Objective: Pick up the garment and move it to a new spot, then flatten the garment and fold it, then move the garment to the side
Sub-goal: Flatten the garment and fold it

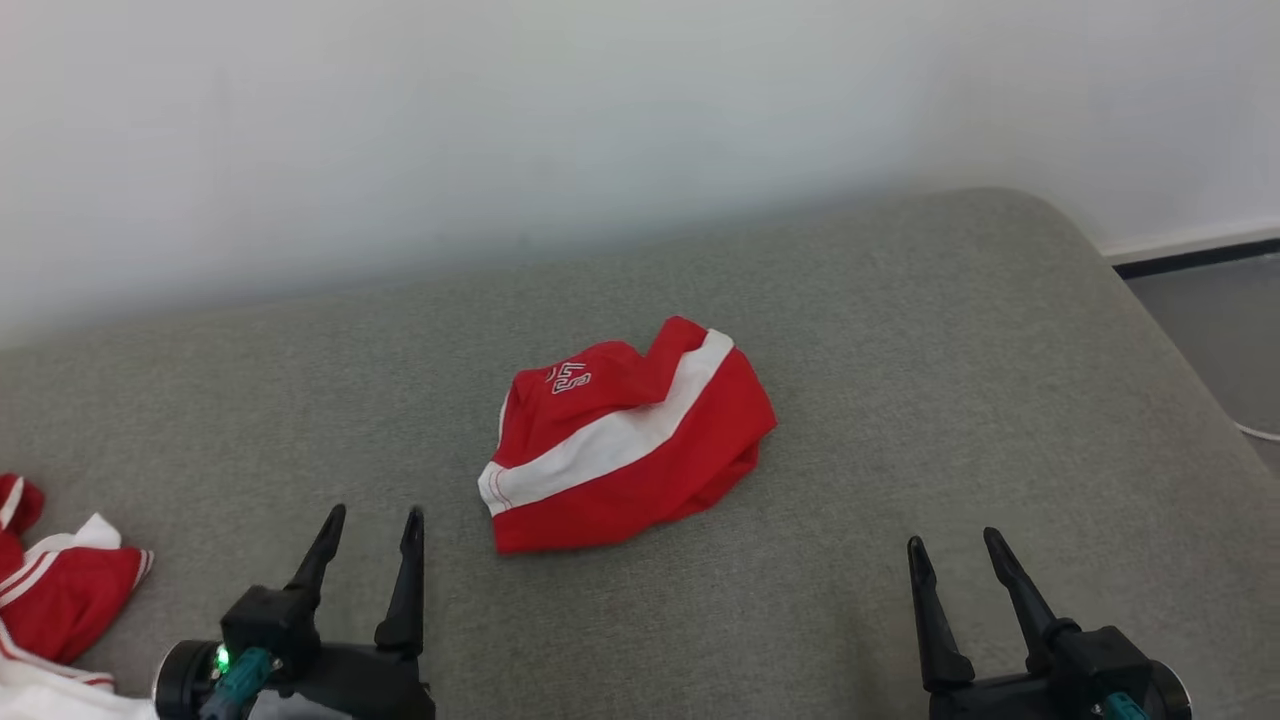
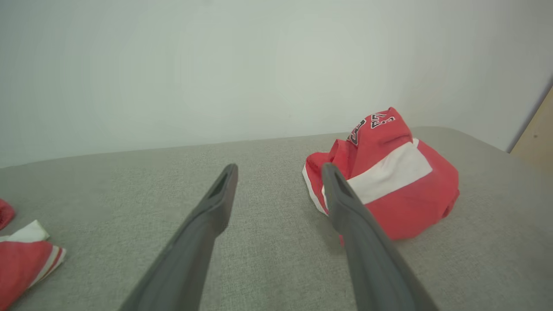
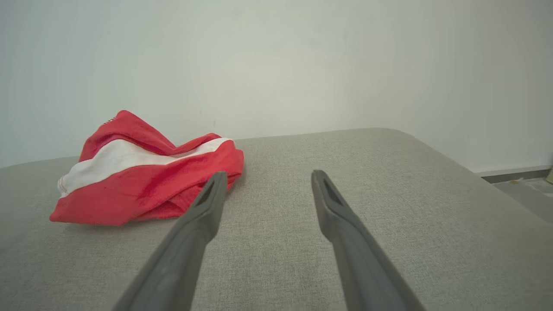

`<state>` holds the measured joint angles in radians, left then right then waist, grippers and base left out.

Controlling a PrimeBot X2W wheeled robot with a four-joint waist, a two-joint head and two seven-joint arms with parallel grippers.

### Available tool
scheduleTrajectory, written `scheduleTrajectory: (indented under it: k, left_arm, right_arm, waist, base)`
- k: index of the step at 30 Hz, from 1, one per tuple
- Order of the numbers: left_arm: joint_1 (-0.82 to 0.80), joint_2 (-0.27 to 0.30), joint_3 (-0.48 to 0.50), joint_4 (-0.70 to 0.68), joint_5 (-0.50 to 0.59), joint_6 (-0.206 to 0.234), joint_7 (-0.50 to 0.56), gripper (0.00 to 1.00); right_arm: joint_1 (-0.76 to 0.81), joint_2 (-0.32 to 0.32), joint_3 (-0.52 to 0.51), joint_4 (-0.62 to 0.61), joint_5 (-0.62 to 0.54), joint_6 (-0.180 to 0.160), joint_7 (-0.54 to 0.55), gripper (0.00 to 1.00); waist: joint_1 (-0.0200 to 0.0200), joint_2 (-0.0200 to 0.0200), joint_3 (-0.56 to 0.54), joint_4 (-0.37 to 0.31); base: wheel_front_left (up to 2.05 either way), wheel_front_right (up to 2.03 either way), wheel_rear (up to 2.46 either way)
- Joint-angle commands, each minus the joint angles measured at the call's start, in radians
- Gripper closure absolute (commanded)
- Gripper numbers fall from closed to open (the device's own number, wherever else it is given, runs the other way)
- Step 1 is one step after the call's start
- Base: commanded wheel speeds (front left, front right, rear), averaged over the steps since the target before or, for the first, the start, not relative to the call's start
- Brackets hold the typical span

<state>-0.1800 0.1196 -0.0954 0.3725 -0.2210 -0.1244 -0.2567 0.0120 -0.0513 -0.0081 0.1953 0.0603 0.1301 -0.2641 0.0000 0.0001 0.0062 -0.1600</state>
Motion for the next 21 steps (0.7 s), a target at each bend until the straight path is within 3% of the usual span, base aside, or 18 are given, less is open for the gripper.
scheduleTrajectory:
  k: [1,12,17,18,19,21]
  left_arm:
    - [-0.040,0.012,-0.017,0.033,-0.003,-0.005,-0.003,0.00]
    - [-0.223,0.061,-0.123,0.290,-0.090,-0.005,-0.005,0.00]
    - [-0.243,0.065,-0.145,0.355,-0.132,-0.005,-0.007,0.00]
    - [-0.250,0.067,-0.151,0.368,-0.140,-0.005,-0.008,0.30]
    - [-0.257,0.067,-0.159,0.382,-0.149,-0.005,-0.008,1.00]
    - [-0.267,0.070,-0.172,0.399,-0.161,-0.005,-0.010,1.00]
  right_arm:
    - [-0.016,0.002,0.005,-0.001,0.005,0.001,-0.001,0.00]
    - [-0.057,0.002,0.015,-0.009,0.037,0.001,-0.001,0.00]
    - [-0.055,0.002,0.009,-0.012,0.040,0.001,-0.001,0.00]
    - [-0.054,0.002,0.008,-0.012,0.041,0.001,-0.001,0.00]
    - [-0.054,0.003,0.007,-0.012,0.042,0.001,-0.001,0.00]
    - [-0.053,0.002,0.001,-0.014,0.040,0.001,-0.001,0.00]
  waist:
    - [0.0000,-0.0001,0.047,-0.068]
    - [0.0000,-0.0001,0.134,-0.192]
    - [0.0000,-0.0001,0.143,-0.211]
    - [0.0000,-0.0001,0.144,-0.212]
    - [0.0000,-0.0001,0.143,-0.213]
    - [0.0000,-0.0001,0.138,-0.212]
  base:
    - [0.00,0.00,0.00]
    - [0.00,0.00,0.00]
    - [0.00,0.00,0.00]
    - [0.00,0.00,0.00]
    - [0.00,0.00,0.00]
    - [0.00,0.00,0.00]
